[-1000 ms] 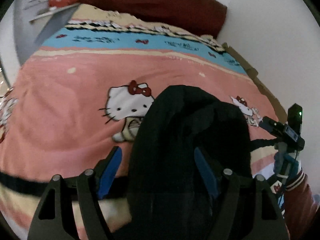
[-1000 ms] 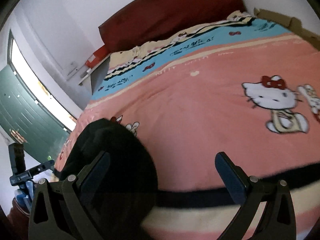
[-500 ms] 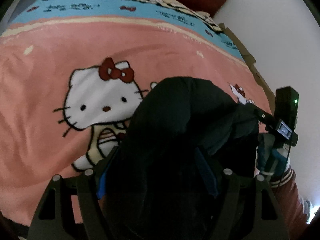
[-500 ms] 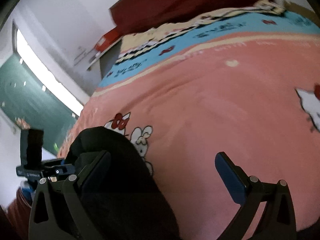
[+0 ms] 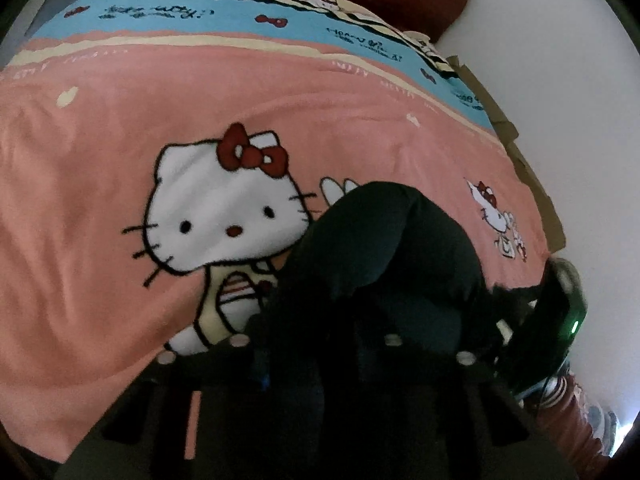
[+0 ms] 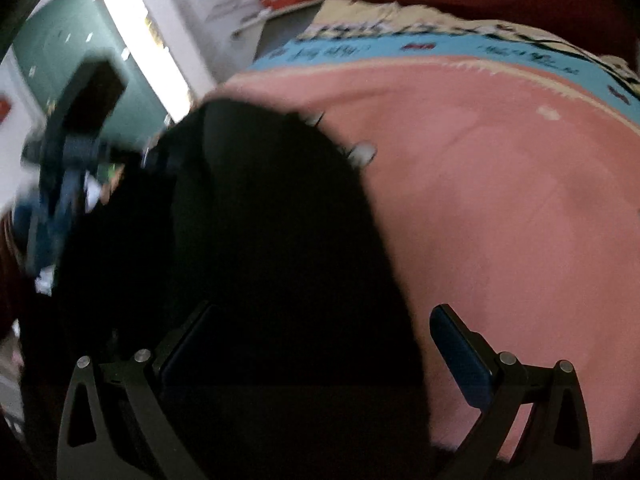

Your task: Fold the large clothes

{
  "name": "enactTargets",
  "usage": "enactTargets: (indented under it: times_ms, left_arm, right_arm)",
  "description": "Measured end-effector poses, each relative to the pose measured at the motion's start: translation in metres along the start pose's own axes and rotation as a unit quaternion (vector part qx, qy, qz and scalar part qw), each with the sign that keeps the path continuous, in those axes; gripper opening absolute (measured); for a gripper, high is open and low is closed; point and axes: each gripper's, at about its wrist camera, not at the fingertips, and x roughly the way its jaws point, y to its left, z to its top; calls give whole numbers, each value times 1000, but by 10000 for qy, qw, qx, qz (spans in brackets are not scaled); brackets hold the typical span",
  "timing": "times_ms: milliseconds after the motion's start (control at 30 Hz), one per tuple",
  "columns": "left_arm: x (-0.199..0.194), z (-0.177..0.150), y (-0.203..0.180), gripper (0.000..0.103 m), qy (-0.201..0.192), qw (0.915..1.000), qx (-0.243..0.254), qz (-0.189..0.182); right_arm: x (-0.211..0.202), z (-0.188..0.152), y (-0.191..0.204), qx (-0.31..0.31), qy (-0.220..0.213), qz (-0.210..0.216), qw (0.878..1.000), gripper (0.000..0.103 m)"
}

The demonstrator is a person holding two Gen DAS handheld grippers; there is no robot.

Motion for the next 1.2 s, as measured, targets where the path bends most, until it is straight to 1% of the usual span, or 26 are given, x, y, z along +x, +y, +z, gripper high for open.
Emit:
enactTargets:
  times_ms: [67,133,233,300,333,367,400,433,533,633,733,767,833,933,1000,1067,1133,1200]
  left_arm:
    - [-4,3,6,21,-110,9998,-125,-48]
    - [-6,3,8,21,-132,9995,-114,-266]
    - [-12,0,7,22,-185,9981,-138,-575]
    - [-21,-3,7,22,-265,9969,-171,-716]
    - [-24,-4,5,23,-287,9968,-149,-727]
    - [-29,-7,2,25,-325,9967,-92,-744]
    - [-33,-10,0,30,-356,9963,-35,-785]
    - [-36,-13,-4,33,-360,9960,35,-816]
    - [-42,-22,-19,33,-290,9956,372,-811]
    - [-45,-32,-31,33,-286,9943,697,-751]
    - [-50,-41,-36,33,-383,9936,892,-573]
    - [-52,-42,-35,33,-406,9935,897,-564]
    - [-56,-42,-35,33,-488,9932,901,-556]
    - [-49,-37,-34,33,-415,9943,868,-465]
    - [-37,-31,-29,33,-293,9959,749,-422]
    - [-28,-24,-22,33,-229,9976,570,-331]
    - [-18,-17,-13,33,-88,9982,401,-447]
    - [-9,-11,-5,33,-19,9987,224,-449]
  right_arm:
    - [18,-21,6,-312,416,-304,9982,102]
    - [10,-24,-2,-69,236,-202,9995,103]
    - [-3,-20,-5,-44,134,-208,9997,103]
    - [-19,-17,-6,-9,-35,11,10000,103]
    - [-29,-15,-5,-7,-140,190,9997,103]
    - [-37,-12,-5,-29,-216,276,9994,103]
    - [-41,-10,-5,-33,-265,314,9992,103]
    - [-47,-3,-5,-4,-358,376,9987,103]
    - [-65,13,-19,305,-780,667,9943,103]
    - [-64,31,-36,600,-991,833,9898,103]
    - [-48,46,-46,894,-932,743,9888,103]
    - [-45,48,-47,975,-910,758,9882,103]
    - [-33,56,-52,1121,-815,646,9882,103]
    - [-16,64,-57,1253,-548,588,9889,103]
    - [-3,67,-49,1121,-283,546,9918,103]
    - [2,68,-39,904,-185,433,9948,103]
    - [5,66,-27,600,-104,456,9971,102]
    - [11,61,-14,207,47,404,9990,102]
